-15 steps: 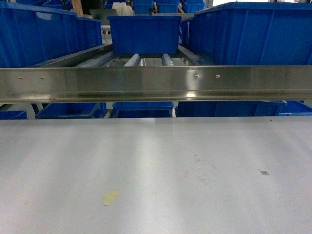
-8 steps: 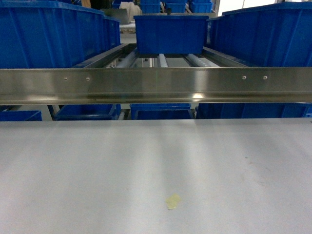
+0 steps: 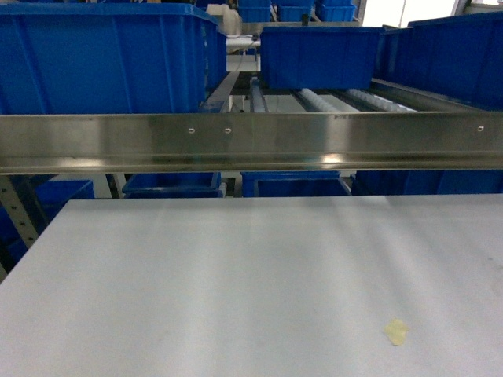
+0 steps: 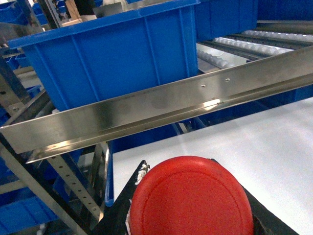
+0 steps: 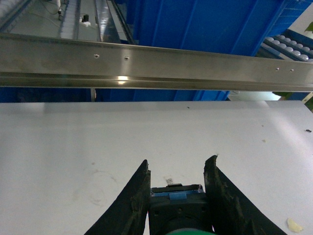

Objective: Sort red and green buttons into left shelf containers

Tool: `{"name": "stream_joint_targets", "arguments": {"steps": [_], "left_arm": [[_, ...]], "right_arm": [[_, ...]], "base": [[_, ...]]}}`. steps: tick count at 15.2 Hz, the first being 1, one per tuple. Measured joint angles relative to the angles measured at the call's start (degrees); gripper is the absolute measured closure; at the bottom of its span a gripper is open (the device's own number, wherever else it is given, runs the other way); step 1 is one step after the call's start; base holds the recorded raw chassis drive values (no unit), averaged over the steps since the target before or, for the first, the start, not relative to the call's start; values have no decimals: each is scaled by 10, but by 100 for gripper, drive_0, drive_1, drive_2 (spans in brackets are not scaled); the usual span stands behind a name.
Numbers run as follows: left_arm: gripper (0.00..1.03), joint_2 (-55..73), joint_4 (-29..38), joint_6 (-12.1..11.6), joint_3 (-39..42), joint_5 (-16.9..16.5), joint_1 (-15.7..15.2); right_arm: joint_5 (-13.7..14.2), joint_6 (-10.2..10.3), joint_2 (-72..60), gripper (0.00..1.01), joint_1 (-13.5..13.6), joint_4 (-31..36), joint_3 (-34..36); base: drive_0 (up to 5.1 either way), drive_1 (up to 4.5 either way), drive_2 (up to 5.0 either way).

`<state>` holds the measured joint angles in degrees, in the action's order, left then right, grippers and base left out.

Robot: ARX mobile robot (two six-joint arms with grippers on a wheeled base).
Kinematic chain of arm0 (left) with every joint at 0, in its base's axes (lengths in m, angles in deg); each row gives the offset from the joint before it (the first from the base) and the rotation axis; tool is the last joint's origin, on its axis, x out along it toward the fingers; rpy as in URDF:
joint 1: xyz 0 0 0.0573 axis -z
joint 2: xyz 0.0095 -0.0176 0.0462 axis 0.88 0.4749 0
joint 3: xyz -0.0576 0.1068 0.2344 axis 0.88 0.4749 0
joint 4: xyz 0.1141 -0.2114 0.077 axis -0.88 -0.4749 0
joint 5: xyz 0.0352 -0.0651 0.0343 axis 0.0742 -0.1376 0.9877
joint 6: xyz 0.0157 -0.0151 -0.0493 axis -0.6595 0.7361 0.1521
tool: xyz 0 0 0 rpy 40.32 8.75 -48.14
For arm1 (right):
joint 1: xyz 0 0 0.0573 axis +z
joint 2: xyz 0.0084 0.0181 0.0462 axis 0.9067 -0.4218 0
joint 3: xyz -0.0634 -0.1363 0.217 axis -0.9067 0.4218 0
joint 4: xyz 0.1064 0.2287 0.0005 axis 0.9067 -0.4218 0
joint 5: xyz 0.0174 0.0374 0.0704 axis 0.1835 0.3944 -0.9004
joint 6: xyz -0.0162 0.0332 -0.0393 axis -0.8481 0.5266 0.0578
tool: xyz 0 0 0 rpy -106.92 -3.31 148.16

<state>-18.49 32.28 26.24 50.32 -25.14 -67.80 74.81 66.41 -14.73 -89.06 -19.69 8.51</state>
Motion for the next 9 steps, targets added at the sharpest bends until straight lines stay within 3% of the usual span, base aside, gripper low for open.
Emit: {"name": "stream_joint_targets", "arguments": {"steps": [9], "left_arm": [[73,0,1,0,0,0,0]], "right_arm": [[0,0,0,72,0,-1,0]], "base": [[-499,246,246]]}}
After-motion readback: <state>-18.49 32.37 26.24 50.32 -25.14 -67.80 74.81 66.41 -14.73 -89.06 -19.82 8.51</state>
